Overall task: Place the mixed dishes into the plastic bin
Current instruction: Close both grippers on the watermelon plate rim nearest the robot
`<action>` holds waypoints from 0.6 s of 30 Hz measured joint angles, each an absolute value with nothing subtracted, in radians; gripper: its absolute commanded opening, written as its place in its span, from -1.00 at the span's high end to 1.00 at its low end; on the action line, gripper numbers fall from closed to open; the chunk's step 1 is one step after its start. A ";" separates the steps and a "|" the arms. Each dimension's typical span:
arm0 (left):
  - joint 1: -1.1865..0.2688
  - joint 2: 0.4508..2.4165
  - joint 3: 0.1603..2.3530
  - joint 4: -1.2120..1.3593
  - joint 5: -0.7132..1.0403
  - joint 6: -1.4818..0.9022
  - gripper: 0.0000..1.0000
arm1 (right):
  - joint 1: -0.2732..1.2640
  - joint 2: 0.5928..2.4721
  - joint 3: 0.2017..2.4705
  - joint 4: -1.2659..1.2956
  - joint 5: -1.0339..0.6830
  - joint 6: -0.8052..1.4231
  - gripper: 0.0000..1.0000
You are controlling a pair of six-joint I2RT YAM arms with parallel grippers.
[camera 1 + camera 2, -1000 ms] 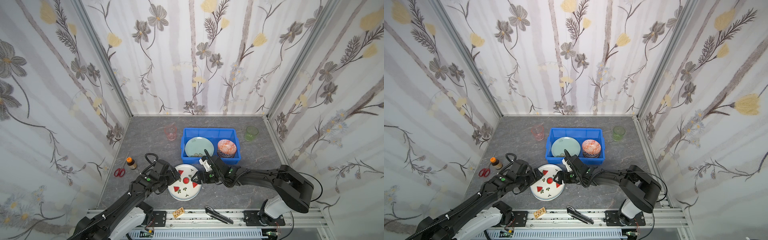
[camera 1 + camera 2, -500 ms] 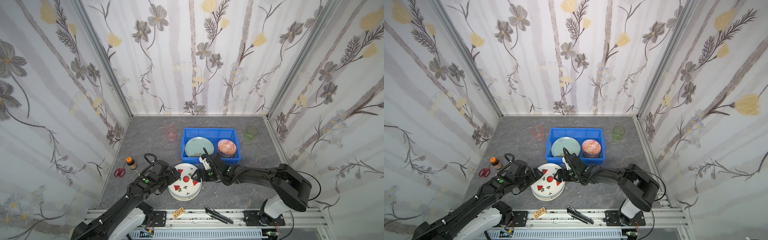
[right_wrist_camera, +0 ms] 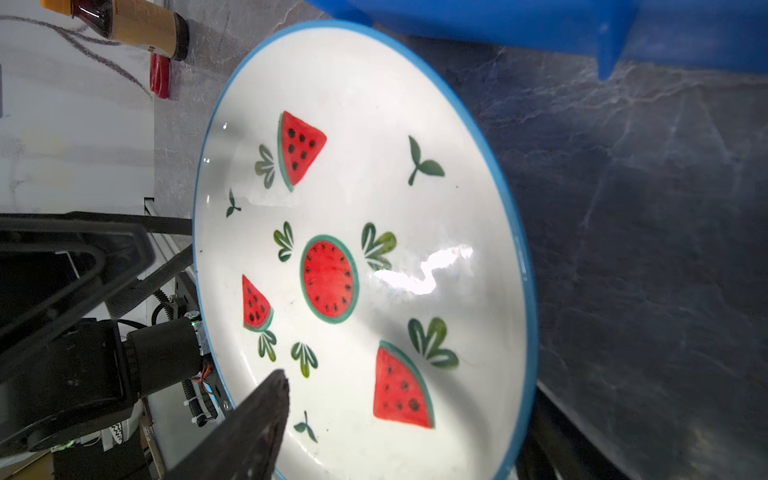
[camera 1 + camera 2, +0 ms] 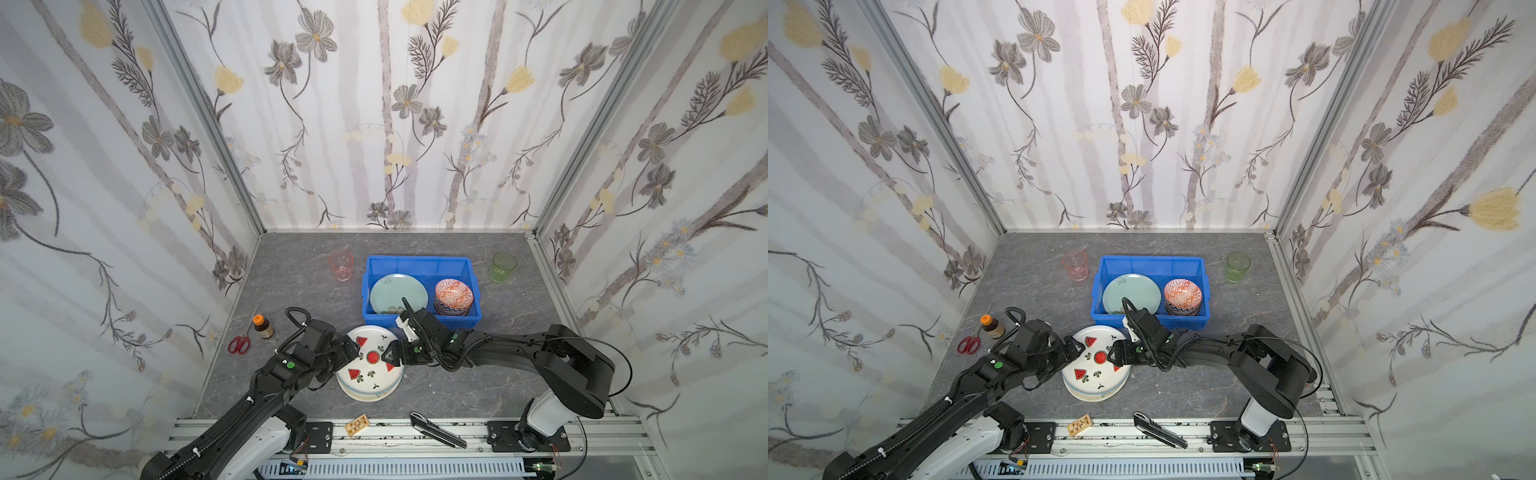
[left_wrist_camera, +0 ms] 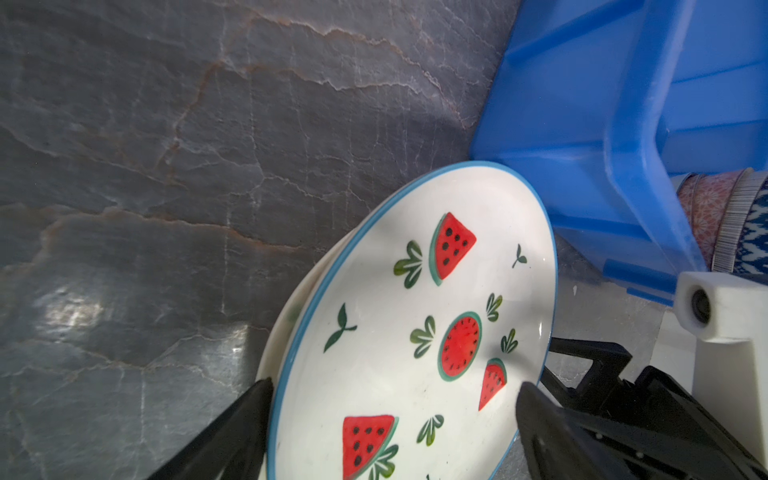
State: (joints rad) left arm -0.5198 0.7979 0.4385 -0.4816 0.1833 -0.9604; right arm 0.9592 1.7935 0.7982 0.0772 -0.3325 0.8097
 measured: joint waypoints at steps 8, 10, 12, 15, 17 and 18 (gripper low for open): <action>-0.520 0.788 0.439 -0.484 0.184 -0.958 -0.57 | 0.967 1.809 0.804 0.058 -0.332 0.810 -0.58; -0.520 0.785 0.442 -0.484 0.186 -0.957 -0.54 | 0.968 1.813 0.805 0.056 -0.332 0.809 -0.59; -0.520 0.781 0.447 -0.483 0.187 -0.952 -0.52 | 0.968 1.816 0.805 0.055 -0.332 0.810 -0.58; -0.520 0.778 0.450 -0.480 0.192 -0.944 -0.52 | 0.969 1.820 0.805 0.054 -0.332 0.810 -0.58; -0.520 0.779 0.450 -0.476 0.198 -0.939 -0.52 | 0.969 1.821 0.806 0.052 -0.332 0.810 -0.57; -0.520 0.780 0.450 -0.475 0.200 -0.932 -0.52 | 0.969 1.821 0.806 0.050 -0.332 0.810 -0.57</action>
